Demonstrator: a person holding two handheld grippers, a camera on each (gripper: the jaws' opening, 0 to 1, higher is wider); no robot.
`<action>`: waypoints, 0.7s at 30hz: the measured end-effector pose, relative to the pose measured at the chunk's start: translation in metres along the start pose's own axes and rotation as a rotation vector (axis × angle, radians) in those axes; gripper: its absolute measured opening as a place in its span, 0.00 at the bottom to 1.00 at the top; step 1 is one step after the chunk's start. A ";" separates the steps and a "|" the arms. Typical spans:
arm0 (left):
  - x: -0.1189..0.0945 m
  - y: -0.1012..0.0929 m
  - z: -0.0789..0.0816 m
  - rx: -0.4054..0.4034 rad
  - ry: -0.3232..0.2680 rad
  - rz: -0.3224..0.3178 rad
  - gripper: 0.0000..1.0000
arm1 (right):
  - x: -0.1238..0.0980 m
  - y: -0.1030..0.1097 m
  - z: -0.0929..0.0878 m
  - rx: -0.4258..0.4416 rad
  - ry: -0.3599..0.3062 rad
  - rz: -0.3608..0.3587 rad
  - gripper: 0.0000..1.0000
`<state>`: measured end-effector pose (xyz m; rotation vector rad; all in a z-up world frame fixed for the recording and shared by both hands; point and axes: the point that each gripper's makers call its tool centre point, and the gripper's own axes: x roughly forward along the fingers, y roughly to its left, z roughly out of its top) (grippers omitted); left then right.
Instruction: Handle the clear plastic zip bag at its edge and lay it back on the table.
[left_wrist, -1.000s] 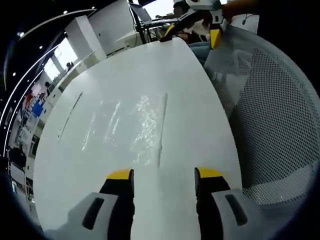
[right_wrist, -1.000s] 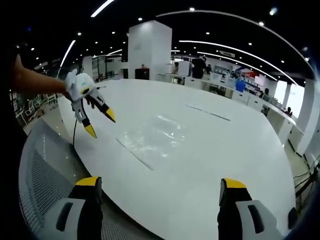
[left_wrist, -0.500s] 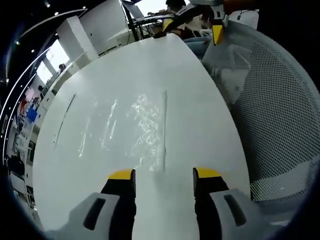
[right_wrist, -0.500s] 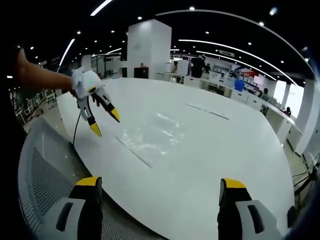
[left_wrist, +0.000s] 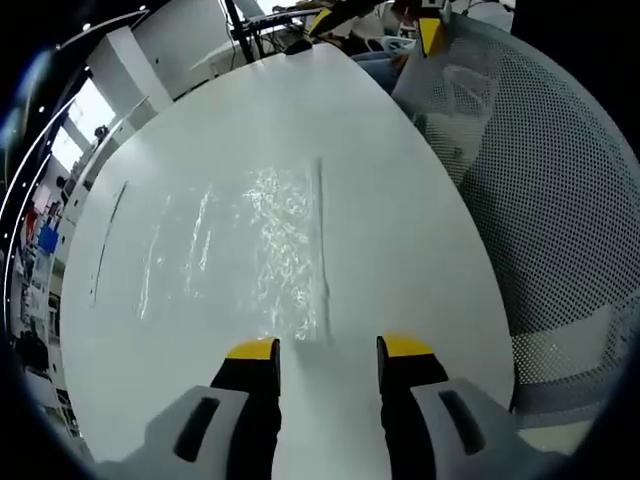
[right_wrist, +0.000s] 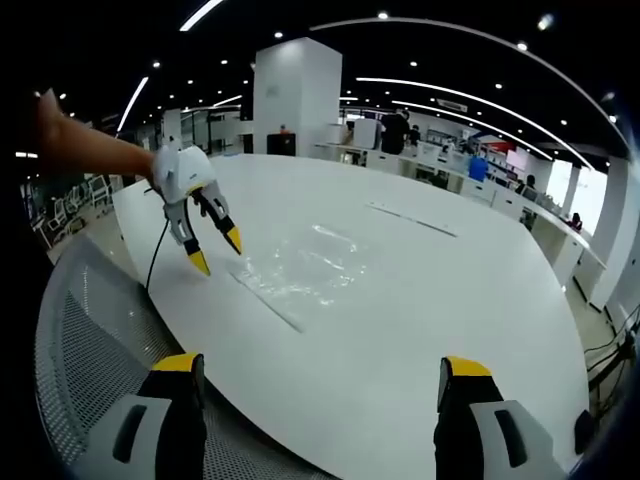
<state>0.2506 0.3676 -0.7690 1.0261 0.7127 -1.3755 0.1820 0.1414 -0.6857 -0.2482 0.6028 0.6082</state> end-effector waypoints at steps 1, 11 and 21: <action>0.001 0.002 -0.001 0.021 0.015 0.004 0.35 | 0.000 -0.001 0.000 0.001 0.001 0.000 0.97; 0.007 0.005 0.001 0.024 0.028 -0.026 0.31 | 0.000 -0.002 -0.002 -0.001 0.006 0.001 0.97; 0.009 -0.002 -0.002 -0.001 0.021 -0.139 0.19 | 0.000 -0.001 -0.005 -0.006 0.016 0.006 0.97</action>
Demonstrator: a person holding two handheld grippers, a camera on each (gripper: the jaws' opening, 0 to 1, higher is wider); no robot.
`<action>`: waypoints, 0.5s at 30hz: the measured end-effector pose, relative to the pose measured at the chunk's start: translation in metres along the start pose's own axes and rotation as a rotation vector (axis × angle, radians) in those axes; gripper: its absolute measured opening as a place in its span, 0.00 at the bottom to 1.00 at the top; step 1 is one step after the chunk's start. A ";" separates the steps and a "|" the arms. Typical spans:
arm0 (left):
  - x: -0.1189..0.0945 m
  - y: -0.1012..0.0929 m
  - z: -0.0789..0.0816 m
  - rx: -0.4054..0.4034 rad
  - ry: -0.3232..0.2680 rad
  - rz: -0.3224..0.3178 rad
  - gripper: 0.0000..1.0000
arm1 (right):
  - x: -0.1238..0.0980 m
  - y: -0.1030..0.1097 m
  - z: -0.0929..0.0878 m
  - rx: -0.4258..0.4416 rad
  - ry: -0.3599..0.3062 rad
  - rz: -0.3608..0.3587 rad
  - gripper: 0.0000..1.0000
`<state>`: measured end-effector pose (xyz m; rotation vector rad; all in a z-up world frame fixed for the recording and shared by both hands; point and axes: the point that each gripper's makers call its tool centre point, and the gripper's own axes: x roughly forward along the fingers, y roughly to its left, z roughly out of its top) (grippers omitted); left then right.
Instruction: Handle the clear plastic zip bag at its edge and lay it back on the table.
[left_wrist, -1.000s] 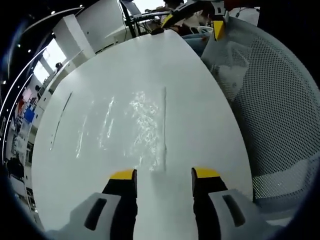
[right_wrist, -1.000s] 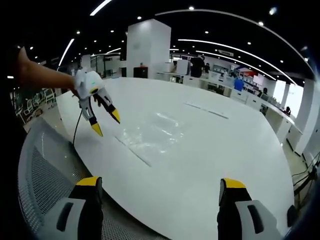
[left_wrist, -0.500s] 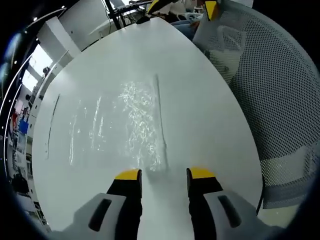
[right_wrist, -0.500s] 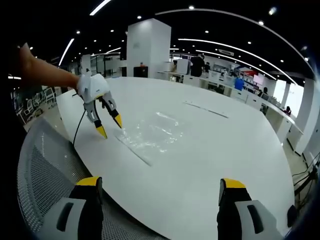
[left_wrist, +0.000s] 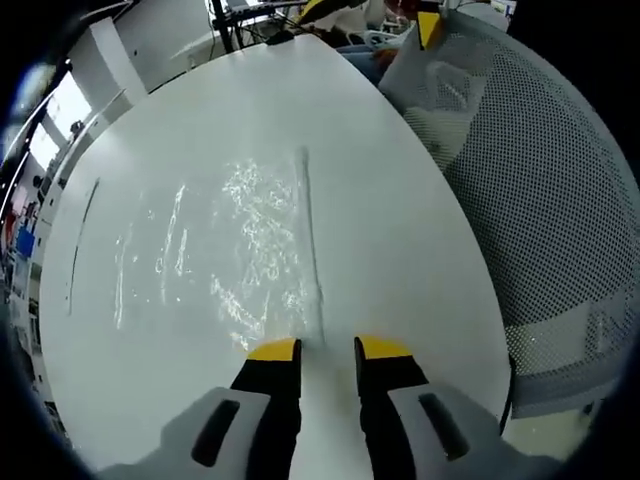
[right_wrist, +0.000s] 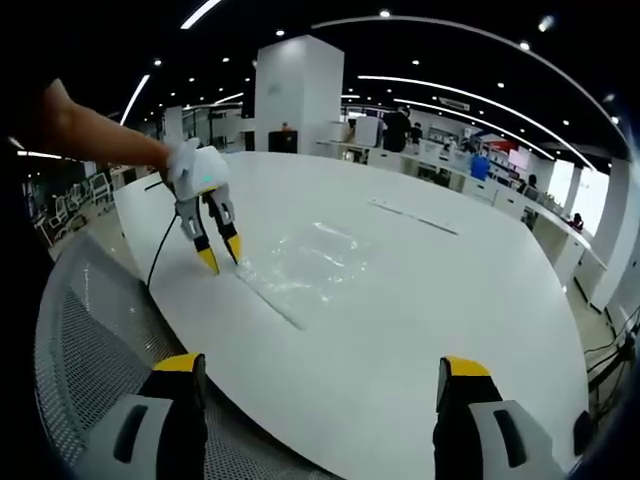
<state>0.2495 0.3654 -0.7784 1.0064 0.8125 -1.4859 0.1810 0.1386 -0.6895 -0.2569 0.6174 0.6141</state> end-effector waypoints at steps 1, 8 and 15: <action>0.000 0.000 0.000 -0.004 -0.001 -0.007 0.20 | 0.000 0.001 0.000 0.001 0.000 0.001 0.96; 0.000 0.001 0.001 -0.007 -0.013 -0.029 0.19 | -0.001 -0.001 0.000 0.008 -0.001 -0.005 0.96; 0.001 0.003 0.002 -0.033 -0.026 -0.024 0.06 | -0.002 -0.001 -0.002 0.004 0.003 -0.004 0.96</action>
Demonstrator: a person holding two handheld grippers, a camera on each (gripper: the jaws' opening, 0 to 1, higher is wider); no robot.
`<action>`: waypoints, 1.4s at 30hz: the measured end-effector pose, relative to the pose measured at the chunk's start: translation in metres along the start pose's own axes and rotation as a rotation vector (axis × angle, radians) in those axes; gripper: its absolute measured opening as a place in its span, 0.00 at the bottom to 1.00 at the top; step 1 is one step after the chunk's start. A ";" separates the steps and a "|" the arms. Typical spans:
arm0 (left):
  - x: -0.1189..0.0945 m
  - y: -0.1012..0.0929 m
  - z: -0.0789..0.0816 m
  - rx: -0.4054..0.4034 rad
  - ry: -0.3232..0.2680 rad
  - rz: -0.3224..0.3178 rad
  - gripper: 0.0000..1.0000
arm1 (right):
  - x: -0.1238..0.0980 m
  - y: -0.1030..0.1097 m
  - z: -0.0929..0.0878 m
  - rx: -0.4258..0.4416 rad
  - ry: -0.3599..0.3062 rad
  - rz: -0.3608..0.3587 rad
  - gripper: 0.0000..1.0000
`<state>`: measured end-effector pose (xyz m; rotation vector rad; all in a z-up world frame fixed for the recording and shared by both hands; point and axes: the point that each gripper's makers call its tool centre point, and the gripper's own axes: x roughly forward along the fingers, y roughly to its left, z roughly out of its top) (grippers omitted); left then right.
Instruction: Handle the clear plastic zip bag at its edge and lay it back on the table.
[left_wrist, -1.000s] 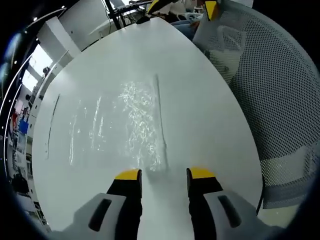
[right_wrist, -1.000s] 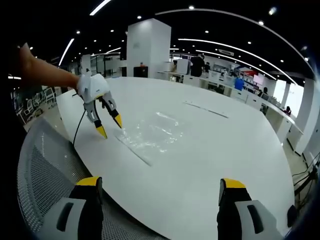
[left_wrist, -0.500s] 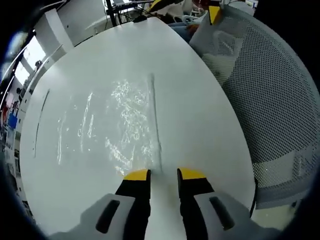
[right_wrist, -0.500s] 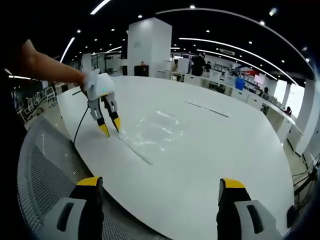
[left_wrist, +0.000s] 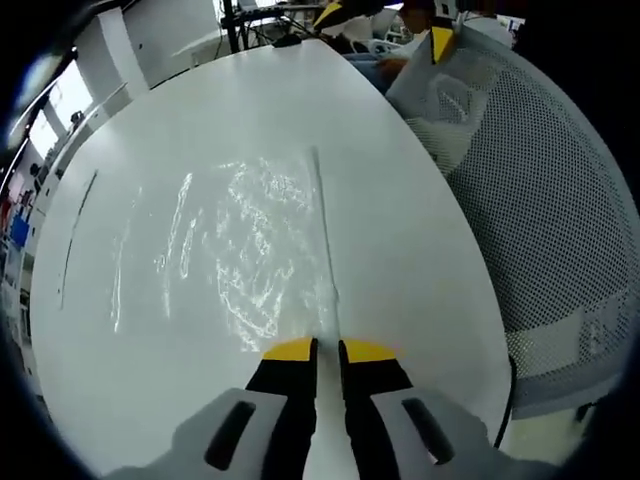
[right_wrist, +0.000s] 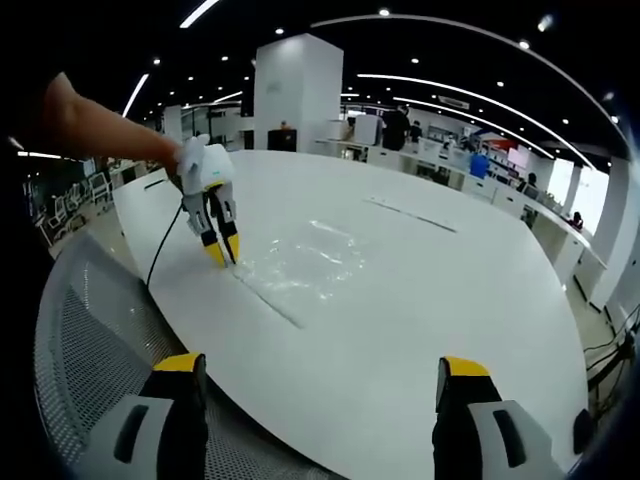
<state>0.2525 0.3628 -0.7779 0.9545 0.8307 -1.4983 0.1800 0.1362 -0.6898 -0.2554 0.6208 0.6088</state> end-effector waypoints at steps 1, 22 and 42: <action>0.000 0.000 0.000 0.003 0.001 0.000 0.05 | 0.000 0.000 0.000 0.000 0.000 -0.001 0.96; 0.001 -0.003 0.000 -0.001 0.028 0.054 0.00 | -0.002 -0.004 0.005 -0.007 -0.012 -0.010 0.95; -0.016 -0.010 0.013 -0.069 -0.012 0.117 0.00 | -0.002 -0.003 0.017 -0.044 -0.033 0.001 0.94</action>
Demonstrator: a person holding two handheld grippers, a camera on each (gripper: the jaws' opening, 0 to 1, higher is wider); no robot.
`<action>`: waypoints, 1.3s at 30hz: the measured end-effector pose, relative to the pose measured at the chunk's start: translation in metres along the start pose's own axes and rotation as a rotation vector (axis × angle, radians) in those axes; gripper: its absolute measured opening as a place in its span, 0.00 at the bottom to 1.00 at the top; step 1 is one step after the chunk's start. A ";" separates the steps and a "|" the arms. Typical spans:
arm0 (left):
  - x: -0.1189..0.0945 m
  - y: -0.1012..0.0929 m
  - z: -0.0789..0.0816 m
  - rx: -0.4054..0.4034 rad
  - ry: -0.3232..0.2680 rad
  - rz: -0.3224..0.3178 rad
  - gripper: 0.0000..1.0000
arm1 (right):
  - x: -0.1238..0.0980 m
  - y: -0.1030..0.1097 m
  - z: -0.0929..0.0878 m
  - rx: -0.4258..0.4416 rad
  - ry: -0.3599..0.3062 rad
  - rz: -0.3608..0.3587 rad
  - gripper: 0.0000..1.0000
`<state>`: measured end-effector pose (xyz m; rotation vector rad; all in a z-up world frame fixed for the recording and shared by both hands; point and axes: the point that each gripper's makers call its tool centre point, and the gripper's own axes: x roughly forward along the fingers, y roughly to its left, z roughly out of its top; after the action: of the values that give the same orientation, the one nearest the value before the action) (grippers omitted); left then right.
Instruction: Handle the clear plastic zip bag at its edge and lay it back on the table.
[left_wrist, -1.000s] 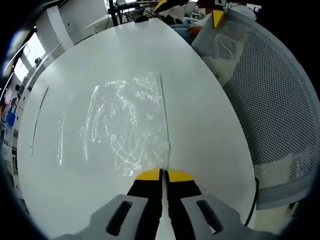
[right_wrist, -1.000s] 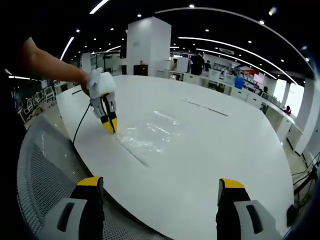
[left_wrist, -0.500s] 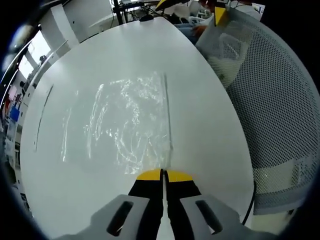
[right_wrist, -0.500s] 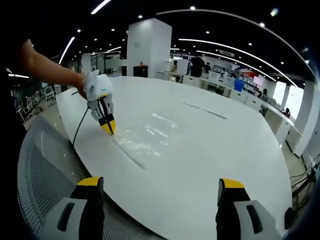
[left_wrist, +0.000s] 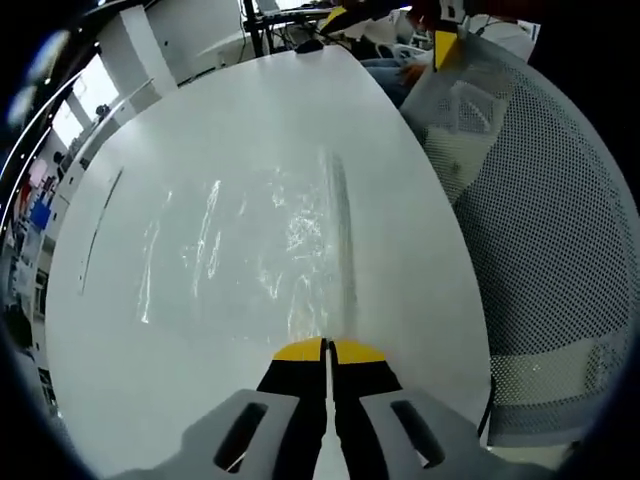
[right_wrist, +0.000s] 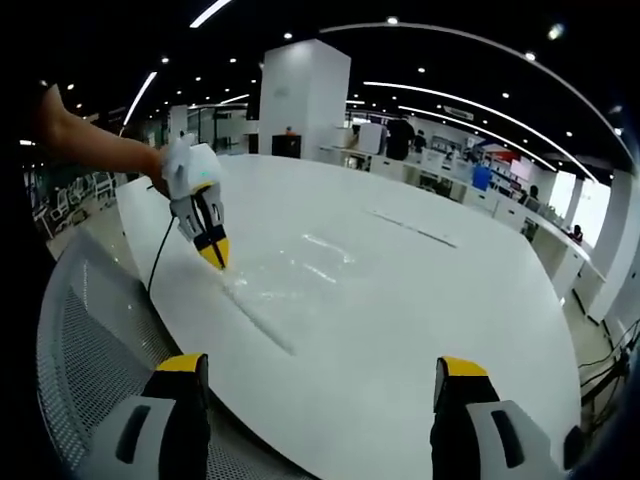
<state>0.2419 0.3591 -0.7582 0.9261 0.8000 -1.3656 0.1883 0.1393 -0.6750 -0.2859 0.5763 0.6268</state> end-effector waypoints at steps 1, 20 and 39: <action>-0.001 0.000 0.000 -0.003 0.001 0.002 0.00 | 0.000 0.000 0.000 -0.005 0.001 0.000 0.93; -0.024 -0.017 0.010 -0.043 -0.018 0.020 0.00 | 0.006 0.017 0.022 -0.088 -0.015 0.075 0.82; -0.037 -0.018 0.024 -0.049 -0.045 0.052 0.00 | 0.023 0.040 0.041 -0.184 -0.030 0.155 0.75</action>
<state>0.2201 0.3548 -0.7159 0.8689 0.7671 -1.3119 0.1961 0.1983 -0.6589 -0.4058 0.5156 0.8350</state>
